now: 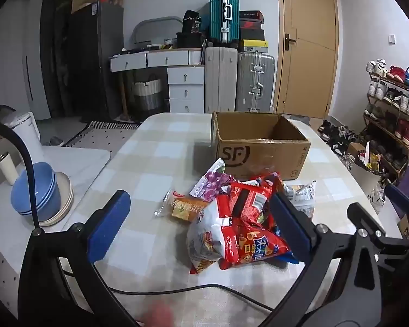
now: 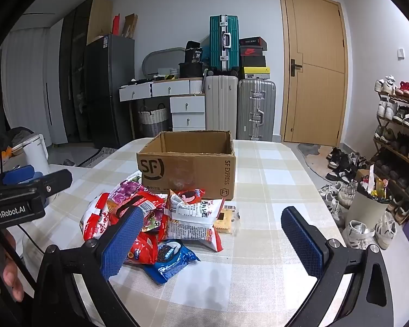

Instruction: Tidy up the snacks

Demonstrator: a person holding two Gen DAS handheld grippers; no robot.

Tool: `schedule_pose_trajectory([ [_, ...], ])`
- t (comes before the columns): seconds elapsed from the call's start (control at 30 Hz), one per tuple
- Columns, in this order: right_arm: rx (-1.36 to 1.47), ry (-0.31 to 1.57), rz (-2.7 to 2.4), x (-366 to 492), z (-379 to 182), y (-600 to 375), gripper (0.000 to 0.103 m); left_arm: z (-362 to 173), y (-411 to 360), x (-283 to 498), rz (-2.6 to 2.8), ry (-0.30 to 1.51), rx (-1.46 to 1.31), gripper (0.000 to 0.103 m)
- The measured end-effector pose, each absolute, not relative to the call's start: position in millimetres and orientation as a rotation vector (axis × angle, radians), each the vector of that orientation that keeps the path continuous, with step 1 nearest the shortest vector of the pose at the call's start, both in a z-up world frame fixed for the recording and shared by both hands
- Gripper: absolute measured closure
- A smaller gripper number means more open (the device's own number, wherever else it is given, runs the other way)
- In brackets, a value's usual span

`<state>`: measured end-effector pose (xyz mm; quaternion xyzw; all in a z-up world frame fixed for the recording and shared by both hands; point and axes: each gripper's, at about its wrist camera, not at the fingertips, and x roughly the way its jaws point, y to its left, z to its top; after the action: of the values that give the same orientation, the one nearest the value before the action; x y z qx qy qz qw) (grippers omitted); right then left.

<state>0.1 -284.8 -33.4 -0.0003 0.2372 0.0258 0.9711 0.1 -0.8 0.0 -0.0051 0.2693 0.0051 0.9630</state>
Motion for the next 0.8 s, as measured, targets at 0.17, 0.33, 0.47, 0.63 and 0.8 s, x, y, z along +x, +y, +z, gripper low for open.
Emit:
schedule_pose_trajectory([
  [0.17,0.003,0.480,0.056,0.1,-33.2,-284.0,0.000,-0.4,-2.8,-8.4,-0.009,0.510,0.021,0.001],
  [0.33,0.004,0.476,0.054,1.2,-32.7,-283.2,0.000,2.6,0.1,-7.6,-0.029,0.523,0.002,0.001],
  [0.47,0.002,0.473,0.052,-0.2,-29.9,-281.7,0.000,1.7,8.8,-6.7,-0.016,0.537,-0.026,0.001],
  [0.63,0.003,0.471,0.054,0.1,-31.3,-282.3,0.000,0.6,9.3,-6.5,-0.013,0.534,-0.023,0.001],
  [0.8,-0.008,0.467,0.057,-2.3,-30.2,-281.6,0.000,3.5,5.3,-10.3,-0.026,0.508,-0.005,0.001],
])
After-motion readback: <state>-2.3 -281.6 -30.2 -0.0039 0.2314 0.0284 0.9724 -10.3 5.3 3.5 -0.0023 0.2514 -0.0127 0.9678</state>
